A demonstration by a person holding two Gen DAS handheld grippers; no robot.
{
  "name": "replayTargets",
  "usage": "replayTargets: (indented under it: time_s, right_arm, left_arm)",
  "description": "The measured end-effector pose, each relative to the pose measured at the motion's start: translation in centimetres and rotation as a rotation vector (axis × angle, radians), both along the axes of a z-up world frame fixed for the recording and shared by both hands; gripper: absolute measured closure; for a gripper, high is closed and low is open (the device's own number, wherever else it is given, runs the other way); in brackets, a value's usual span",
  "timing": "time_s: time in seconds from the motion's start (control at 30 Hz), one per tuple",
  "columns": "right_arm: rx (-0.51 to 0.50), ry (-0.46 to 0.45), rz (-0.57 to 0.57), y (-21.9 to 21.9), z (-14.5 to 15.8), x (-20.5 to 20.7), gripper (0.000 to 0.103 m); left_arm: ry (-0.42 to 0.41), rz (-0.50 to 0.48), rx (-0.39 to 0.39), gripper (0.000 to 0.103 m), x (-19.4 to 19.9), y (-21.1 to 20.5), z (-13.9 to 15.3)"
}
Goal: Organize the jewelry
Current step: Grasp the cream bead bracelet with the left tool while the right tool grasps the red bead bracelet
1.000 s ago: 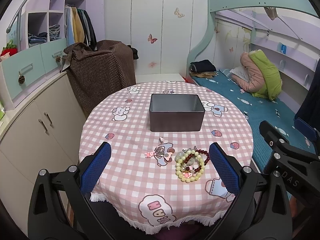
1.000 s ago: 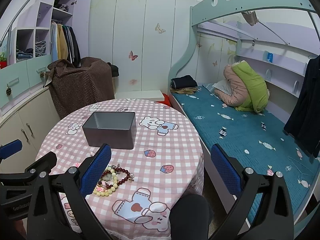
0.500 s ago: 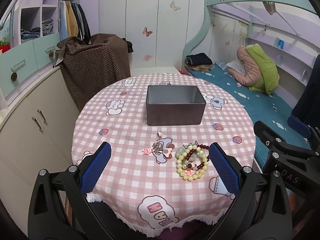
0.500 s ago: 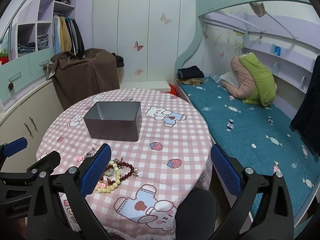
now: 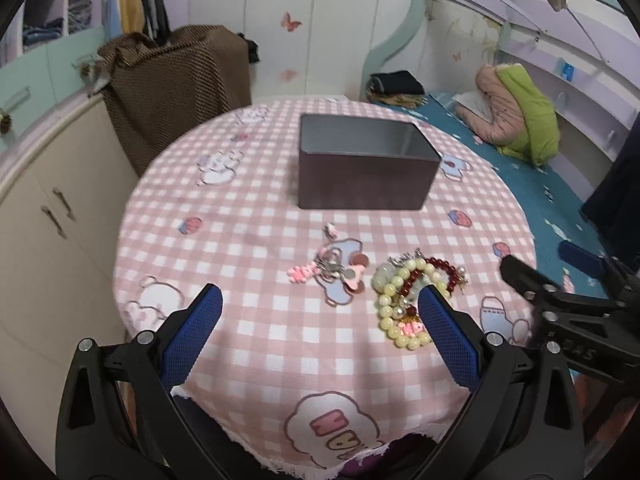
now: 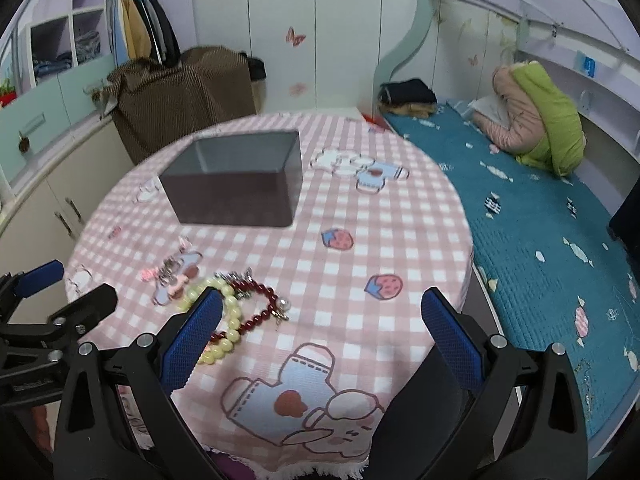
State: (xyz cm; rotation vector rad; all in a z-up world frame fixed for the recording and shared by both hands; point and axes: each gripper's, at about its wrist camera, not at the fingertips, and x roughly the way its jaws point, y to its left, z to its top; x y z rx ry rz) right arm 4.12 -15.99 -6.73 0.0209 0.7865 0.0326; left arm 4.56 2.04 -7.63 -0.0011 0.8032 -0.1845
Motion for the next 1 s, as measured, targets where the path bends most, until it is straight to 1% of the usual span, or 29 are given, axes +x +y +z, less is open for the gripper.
replayTargets:
  time_s: [0.23,0.37,0.4,0.43,0.47,0.53,0.67,0.77,0.8,0.83,0.87,0.9,0.93,1.0]
  right_arm:
    - [-0.005,0.077,-0.021,-1.1,-2.5,1.5,0.007]
    - [-0.001,0.096,-0.024,-1.7,-3.2,2.1,0.007]
    - [0.001,0.100,-0.024,-1.9,-3.3,2.2,0.007]
    - [0.003,0.103,-0.024,-2.0,-3.4,2.3,0.007]
    - [0.004,0.105,-0.024,-2.1,-3.5,2.4,0.007]
    - [0.007,0.110,-0.024,-2.4,-3.6,2.6,0.007]
    - [0.014,0.117,-0.021,-2.5,-3.9,2.9,0.007]
    - [0.018,0.122,-0.015,-2.3,-4.0,3.1,0.007]
    - [0.019,0.122,-0.010,-2.2,-4.0,3.2,0.007]
    - [0.019,0.123,-0.004,-2.1,-4.0,3.2,0.007]
    - [0.018,0.123,0.002,-2.0,-4.0,3.2,0.007]
    - [0.016,0.124,0.004,-1.9,-4.1,3.3,0.007]
    - [0.014,0.126,0.007,-1.8,-4.1,3.3,0.007]
    - [0.016,0.127,0.012,-1.7,-4.1,3.4,0.007]
  left_arm:
    - [0.054,-0.081,-0.023,0.005,1.0,-1.3,-2.1]
    - [0.073,-0.099,0.007,0.007,1.7,-2.4,-3.2]
    - [0.077,-0.095,0.014,0.016,1.9,-2.5,-3.4]
    - [0.090,-0.089,0.017,0.033,2.1,-2.5,-3.7]
    - [0.111,-0.077,0.013,0.036,2.5,-2.4,-4.0]
    - [0.124,-0.064,0.012,0.036,3.0,-2.3,-4.4]
    - [0.139,-0.081,0.023,0.036,3.3,-2.6,-4.8]
    - [0.143,-0.096,0.065,0.036,3.3,-3.4,-5.2]
    - [0.136,-0.098,0.080,0.038,3.3,-3.6,-5.2]
    - [0.130,-0.101,0.100,0.042,3.2,-3.8,-5.3]
    - [0.124,-0.109,0.104,0.047,3.2,-3.9,-5.2]
    - [0.123,-0.114,0.100,0.058,3.1,-3.9,-5.2]
    - [0.119,-0.112,0.105,0.074,3.1,-3.9,-5.1]
    - [0.113,-0.111,0.111,0.093,3.2,-3.7,-5.0]
